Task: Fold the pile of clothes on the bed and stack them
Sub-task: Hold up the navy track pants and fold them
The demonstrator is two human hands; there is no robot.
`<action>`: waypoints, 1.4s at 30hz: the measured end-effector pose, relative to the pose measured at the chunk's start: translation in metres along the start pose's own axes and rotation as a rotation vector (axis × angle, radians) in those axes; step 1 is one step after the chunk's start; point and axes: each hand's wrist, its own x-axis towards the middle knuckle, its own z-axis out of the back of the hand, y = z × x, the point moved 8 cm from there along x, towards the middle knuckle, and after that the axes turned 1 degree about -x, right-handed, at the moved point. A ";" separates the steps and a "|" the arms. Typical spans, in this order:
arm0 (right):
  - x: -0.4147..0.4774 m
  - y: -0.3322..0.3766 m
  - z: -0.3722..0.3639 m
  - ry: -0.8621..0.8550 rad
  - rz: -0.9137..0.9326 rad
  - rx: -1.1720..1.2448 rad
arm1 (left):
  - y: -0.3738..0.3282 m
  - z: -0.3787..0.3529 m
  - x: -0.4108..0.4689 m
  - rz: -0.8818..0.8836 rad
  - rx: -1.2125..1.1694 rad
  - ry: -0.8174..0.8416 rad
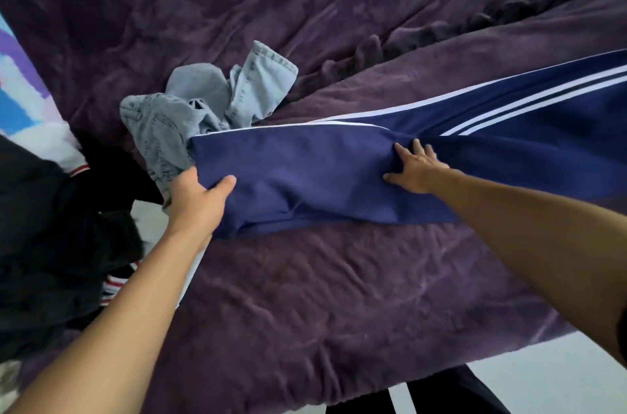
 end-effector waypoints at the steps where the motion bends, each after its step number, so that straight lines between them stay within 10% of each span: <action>1: -0.003 0.002 0.002 -0.008 0.033 0.023 | -0.015 -0.008 -0.004 -0.045 -0.009 0.006; 9: -0.084 -0.095 0.018 -0.341 -0.042 0.444 | -0.151 -0.167 -0.088 -0.369 0.264 0.301; 17: -0.084 -0.230 0.017 -0.312 -0.141 0.592 | -0.131 -0.334 -0.153 -0.124 0.320 0.852; 22: -0.071 -0.251 0.044 -0.333 0.036 0.421 | -0.111 -0.301 -0.110 -0.131 0.527 0.163; 27: -0.069 -0.201 0.087 -0.491 0.410 0.153 | -0.073 -0.260 -0.086 0.133 0.560 -0.146; 34: -0.014 -0.118 0.047 -0.347 0.582 -0.156 | 0.006 -0.253 -0.078 0.437 0.074 -0.170; 42: 0.027 -0.125 0.004 -0.297 0.526 -0.331 | -0.017 -0.252 -0.086 0.116 -0.058 -0.207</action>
